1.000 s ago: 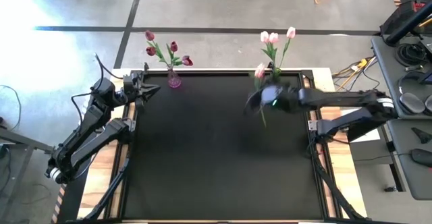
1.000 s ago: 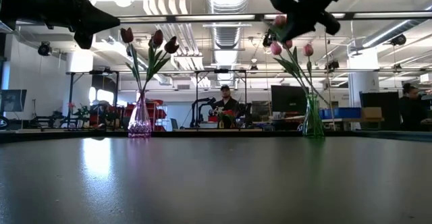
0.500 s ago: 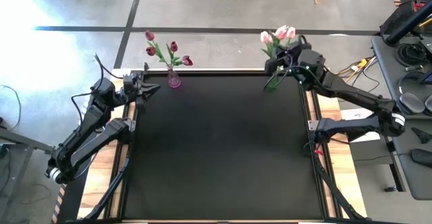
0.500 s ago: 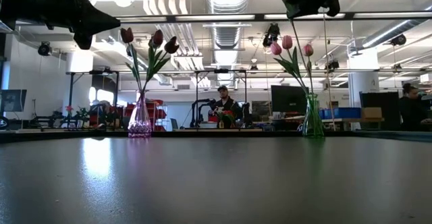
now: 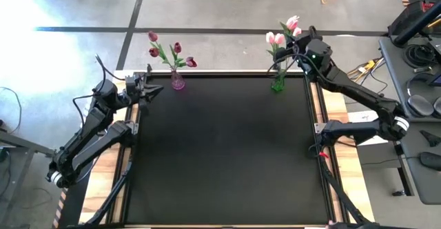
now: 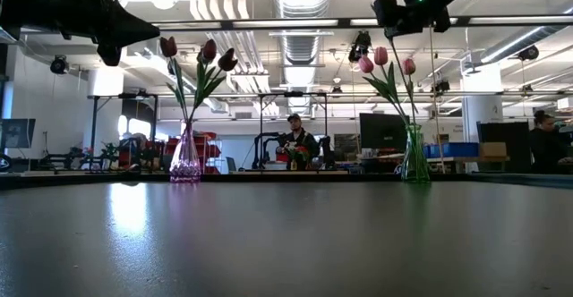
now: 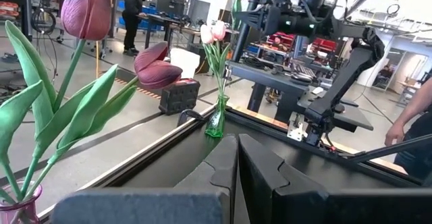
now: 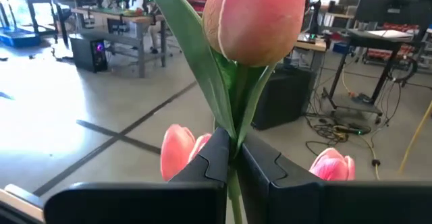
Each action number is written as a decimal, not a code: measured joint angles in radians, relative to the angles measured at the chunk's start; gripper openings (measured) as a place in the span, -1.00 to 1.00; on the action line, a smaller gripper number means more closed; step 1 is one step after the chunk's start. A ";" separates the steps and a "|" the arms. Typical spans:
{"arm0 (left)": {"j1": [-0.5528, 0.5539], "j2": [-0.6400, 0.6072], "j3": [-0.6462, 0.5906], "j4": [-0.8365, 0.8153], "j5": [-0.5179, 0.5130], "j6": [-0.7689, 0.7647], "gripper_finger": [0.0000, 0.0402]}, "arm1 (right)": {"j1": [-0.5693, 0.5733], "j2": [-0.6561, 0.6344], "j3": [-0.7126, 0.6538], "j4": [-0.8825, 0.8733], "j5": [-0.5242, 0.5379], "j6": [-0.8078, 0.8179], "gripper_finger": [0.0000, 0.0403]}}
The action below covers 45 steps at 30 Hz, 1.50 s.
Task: Sort flowers into vase by color
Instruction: Put the pink flower into the green vase
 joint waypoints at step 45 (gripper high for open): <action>0.000 0.002 0.000 -0.016 -0.028 0.000 -1.00 | -0.019 -0.046 -0.370 0.235 0.070 0.125 -0.94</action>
